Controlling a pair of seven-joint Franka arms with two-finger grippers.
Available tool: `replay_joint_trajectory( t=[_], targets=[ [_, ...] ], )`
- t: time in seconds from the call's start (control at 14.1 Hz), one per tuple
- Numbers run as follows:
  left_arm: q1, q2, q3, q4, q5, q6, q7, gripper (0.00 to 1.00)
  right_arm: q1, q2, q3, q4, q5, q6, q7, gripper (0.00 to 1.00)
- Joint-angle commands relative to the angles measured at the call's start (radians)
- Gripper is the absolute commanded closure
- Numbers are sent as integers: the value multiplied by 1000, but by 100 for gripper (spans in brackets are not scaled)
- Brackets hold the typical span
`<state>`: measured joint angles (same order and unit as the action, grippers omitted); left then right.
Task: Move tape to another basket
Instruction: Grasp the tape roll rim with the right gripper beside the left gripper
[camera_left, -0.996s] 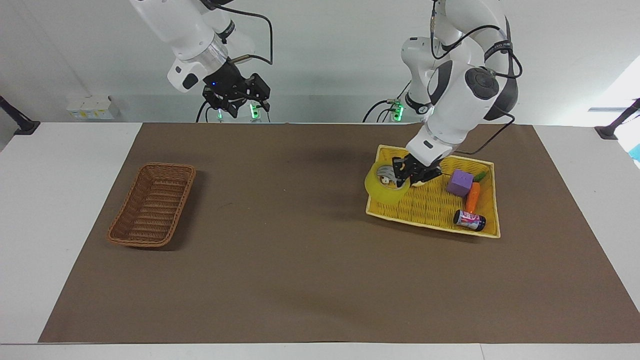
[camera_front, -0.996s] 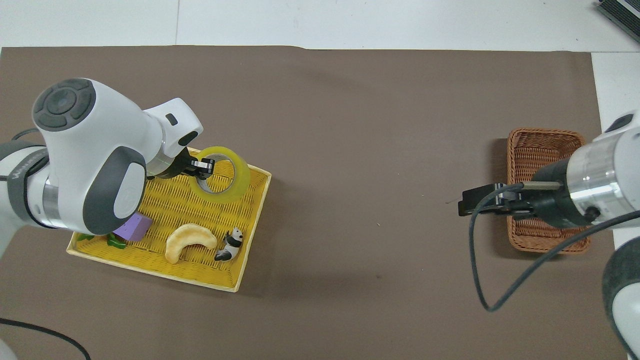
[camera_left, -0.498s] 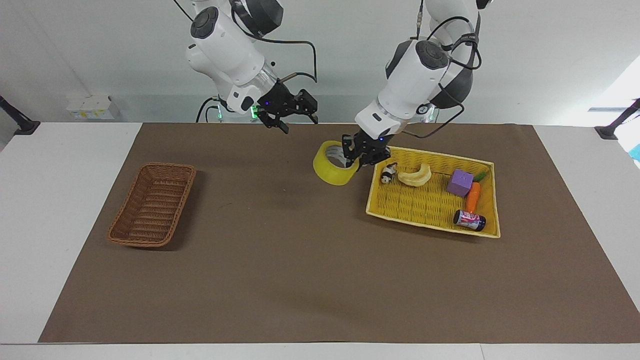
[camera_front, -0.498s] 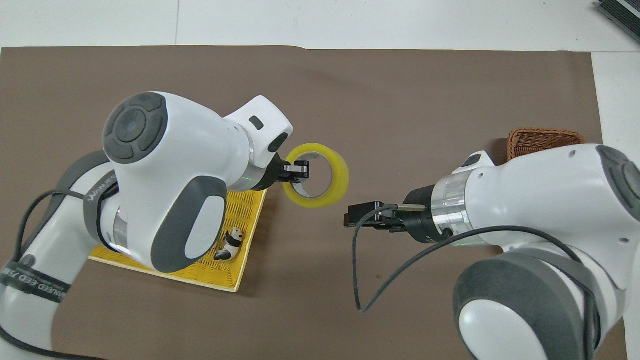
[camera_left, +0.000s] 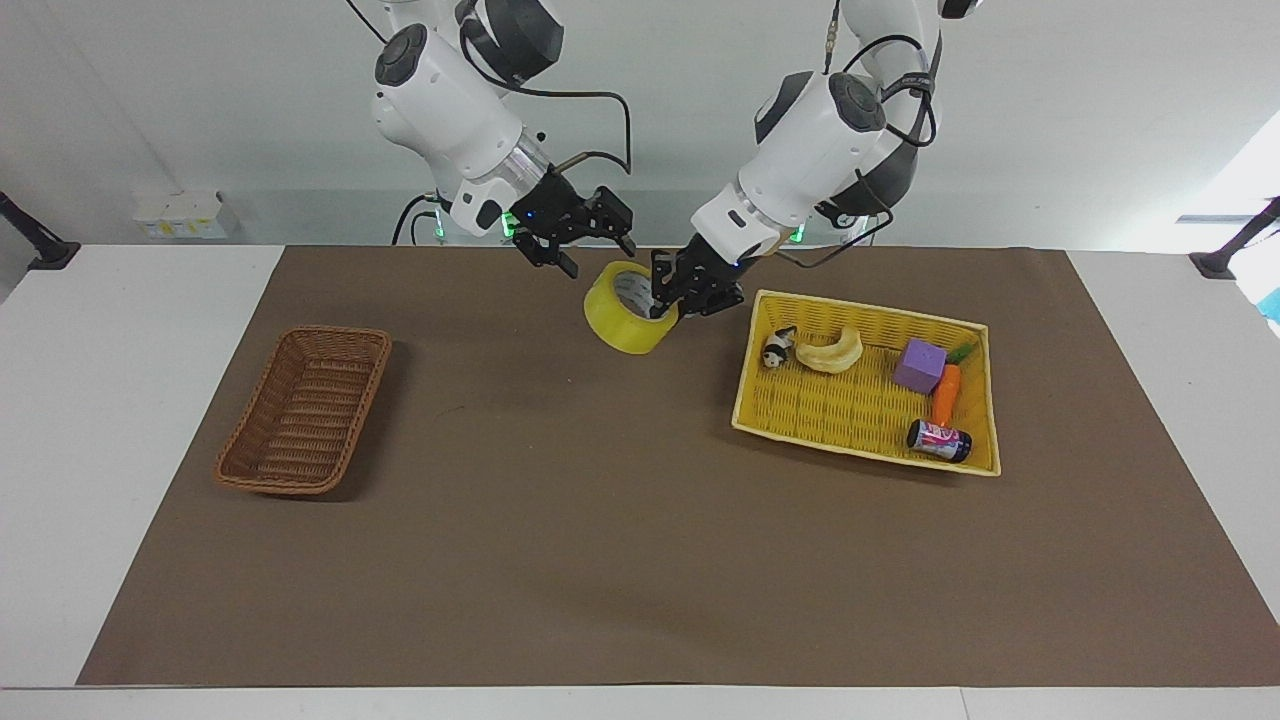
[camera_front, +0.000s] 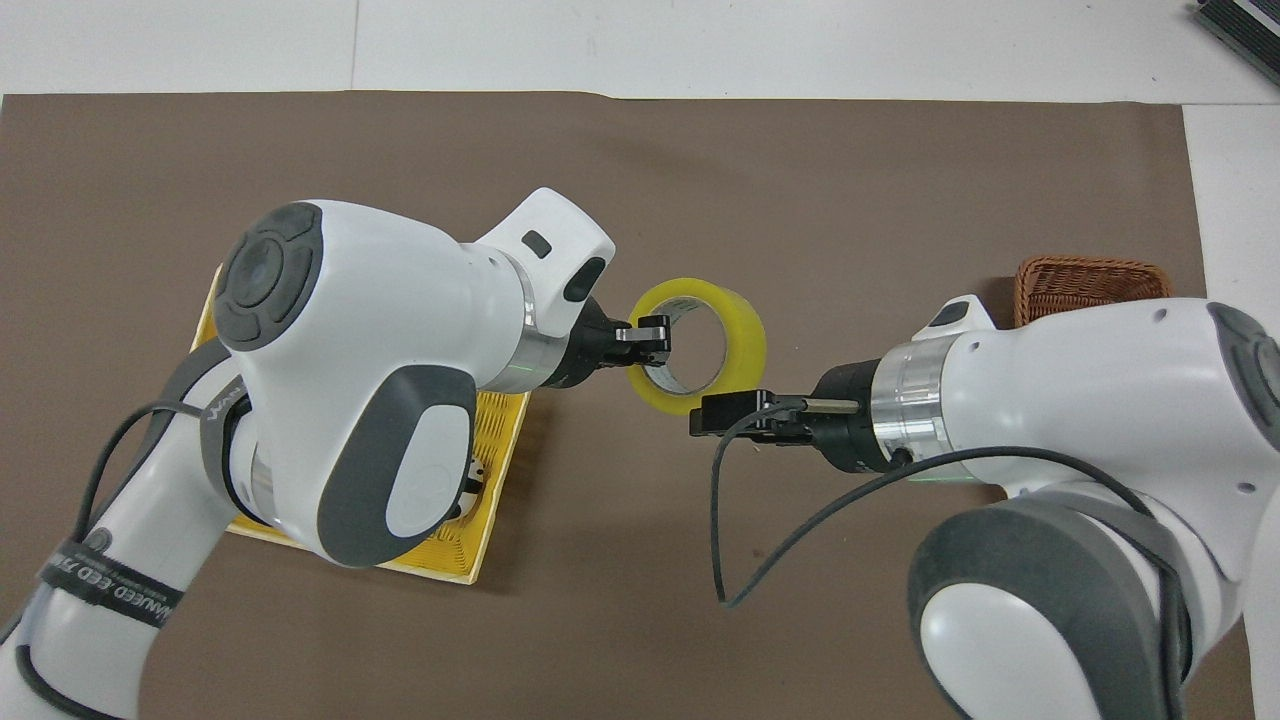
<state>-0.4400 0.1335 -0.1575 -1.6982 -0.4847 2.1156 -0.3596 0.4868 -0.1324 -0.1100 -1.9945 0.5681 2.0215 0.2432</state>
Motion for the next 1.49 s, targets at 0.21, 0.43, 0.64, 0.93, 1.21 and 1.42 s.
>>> replay_joint_trajectory(
  t=[0.21,0.43,0.64,0.93,1.21,1.42],
  targets=[
    [-5,-57,-2,3,-25,-35,-15,100,-23,-35,1,-44,56,68,-39,0],
    [-5,-60,-2,5,-25,-62,-15,100,-48,-41,0,-43,114,81,-42,0],
    [-5,-60,-2,3,-25,-60,-15,100,-63,-41,0,-43,145,103,-45,0],
    [-5,-60,-2,5,-25,-48,-15,100,-62,-42,0,-44,144,102,-50,0],
    [-6,-60,-5,5,-25,-46,-15,100,-59,-42,0,-44,141,100,-44,79],
    [-6,-60,-7,6,-25,-45,-15,100,-59,-42,0,-41,141,94,-29,100]
  ],
)
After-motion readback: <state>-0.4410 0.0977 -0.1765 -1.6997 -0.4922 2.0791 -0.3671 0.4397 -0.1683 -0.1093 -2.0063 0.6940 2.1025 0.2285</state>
